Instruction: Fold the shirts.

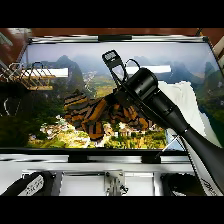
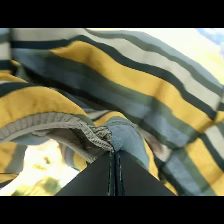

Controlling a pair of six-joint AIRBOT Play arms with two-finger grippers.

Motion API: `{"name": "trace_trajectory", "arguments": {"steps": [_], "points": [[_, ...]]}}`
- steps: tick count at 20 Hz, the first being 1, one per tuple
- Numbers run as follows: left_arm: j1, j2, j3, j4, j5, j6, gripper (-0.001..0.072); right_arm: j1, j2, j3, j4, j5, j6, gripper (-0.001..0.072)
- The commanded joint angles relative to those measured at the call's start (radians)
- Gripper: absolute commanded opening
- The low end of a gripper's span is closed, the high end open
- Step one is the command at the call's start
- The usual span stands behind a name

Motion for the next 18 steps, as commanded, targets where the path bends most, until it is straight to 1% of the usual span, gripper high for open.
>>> {"name": "trace_trajectory", "arguments": {"steps": [1, 2, 3, 5, 6, 7, 9, 10, 13, 15, 18], "points": [[-0.256, 0.237, -0.168, 0.18, -0.153, -0.139, 0.0034, -0.025, 0.0, 0.001, -0.035, -0.014, 0.004, 0.0053], [-0.335, 0.308, -0.243, 0.246, -0.208, -0.163, 0.0034, -0.047, 0.001, 0.001, -0.016, -0.016, 0.004, 0.0053], [-0.416, 0.385, -0.307, 0.327, -0.293, -0.188, 0.0034, -0.071, 0.003, 0.001, 0.015, -0.014, 0.0, 0.0053], [-0.542, 0.521, -0.376, 0.447, -0.421, -0.24, 0.0034, -0.114, 0.01, 0.005, 0.062, -0.011, 0.0, 0.0053], [-0.587, 0.576, -0.389, 0.459, -0.447, -0.214, 0.0033, -0.132, 0.013, 0.005, 0.07, -0.008, 0.0, 0.0053], [-0.636, 0.622, -0.4, 0.447, -0.47, -0.148, 0.0033, -0.144, 0.015, 0.005, 0.07, -0.006, 0.0, 0.0053], [-0.725, 0.657, -0.426, 0.446, -0.524, -0.135, 0.0032, -0.158, 0.017, 0.005, 0.07, -0.002, 0.0, 0.0053], [-0.764, 0.66, -0.439, 0.445, -0.526, -0.135, 0.0032, -0.159, 0.017, 0.005, 0.07, 0.004, 0.0, 0.0053], [-0.87, 0.652, -0.465, 0.45, -0.472, -0.134, 0.0032, -0.159, 0.017, 0.005, 0.068, 0.015, 0.0, 0.0053], [-0.912, 0.644, -0.491, 0.449, -0.435, -0.13, 0.0032, -0.159, 0.017, 0.005, 0.073, 0.011, 0.001, 0.0052], [-0.932, 0.621, -0.541, 0.449, -0.328, -0.131, 0.0032, -0.159, 0.017, 0.005, 0.077, 0.005, 0.001, 0.0053]]}}
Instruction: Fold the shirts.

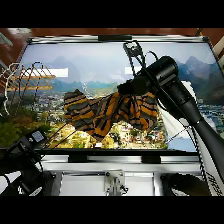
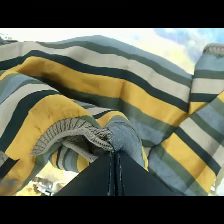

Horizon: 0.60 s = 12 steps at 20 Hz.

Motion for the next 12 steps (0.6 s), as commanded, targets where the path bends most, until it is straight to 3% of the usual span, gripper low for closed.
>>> {"name": "trace_trajectory", "arguments": {"steps": [1, 7, 12], "points": [[-0.04, -0.027, -0.046, 0.007, 0.12, 0.003, 0.0032, -0.002, 0.001, 0.001, 0.005, -0.003, 0.0, 0.0053], [-0.038, -0.228, -0.055, 0.035, 0.339, 0.0, 0.0032, -0.001, 0.022, 0.001, 0.034, -0.041, 0.0, 0.0053], [-0.039, -0.248, -0.041, 0.041, 0.38, -0.047, 0.0032, -0.001, 0.032, 0.001, 0.025, -0.075, -0.001, 0.0052]]}}
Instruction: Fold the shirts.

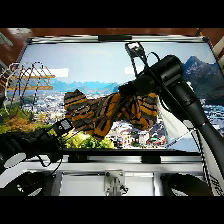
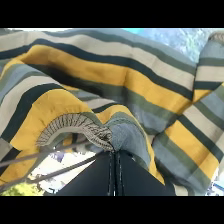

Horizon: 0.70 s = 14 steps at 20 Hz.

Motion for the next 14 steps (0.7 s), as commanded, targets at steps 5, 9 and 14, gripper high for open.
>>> {"name": "trace_trajectory", "arguments": {"steps": [5, 9, 14], "points": [[0.0, 0.093, 0.017, -0.021, -0.099, -0.01, 0.0032, 0.0, 0.005, 0.001, -0.013, -0.007, -0.001, 0.0052], [0.0, 0.101, 0.017, -0.018, -0.112, 0.013, 0.0032, 0.0, 0.005, 0.001, -0.012, -0.011, 0.0, 0.0052], [0.0, 0.122, 0.017, -0.018, -0.155, 0.01, 0.0032, 0.0, 0.005, 0.001, -0.013, -0.011, 0.0, 0.0052]]}}
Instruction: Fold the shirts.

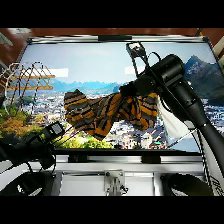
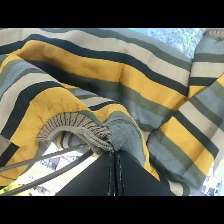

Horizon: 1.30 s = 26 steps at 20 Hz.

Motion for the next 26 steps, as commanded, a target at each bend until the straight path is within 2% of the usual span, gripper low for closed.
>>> {"name": "trace_trajectory", "arguments": {"steps": [1, 4, 7, 9, 22, 26], "points": [[0.0, 0.022, 0.001, 0.0, -0.036, -0.012, 0.0032, 0.0, 0.0, 0.001, -0.001, -0.001, 0.001, 0.0053], [0.0, 0.029, 0.001, 0.012, -0.032, -0.014, 0.0032, 0.0, 0.0, 0.001, 0.0, -0.002, 0.002, 0.0052], [0.0, 0.03, 0.001, 0.015, -0.029, -0.083, 0.0032, 0.0, 0.0, 0.001, 0.0, -0.016, 0.002, 0.0052], [0.0, 0.029, 0.001, 0.016, -0.016, -0.084, 0.0032, 0.0, 0.0, 0.001, 0.0, -0.016, 0.002, 0.0053], [0.0, -0.01, 0.0, 0.011, 0.036, -0.068, 0.0033, 0.0, 0.006, 0.001, 0.007, 0.007, 0.006, 0.0052], [0.0, -0.022, -0.016, 0.0, 0.034, -0.015, 0.0033, 0.0, 0.006, 0.001, -0.001, 0.009, 0.006, 0.0052]]}}
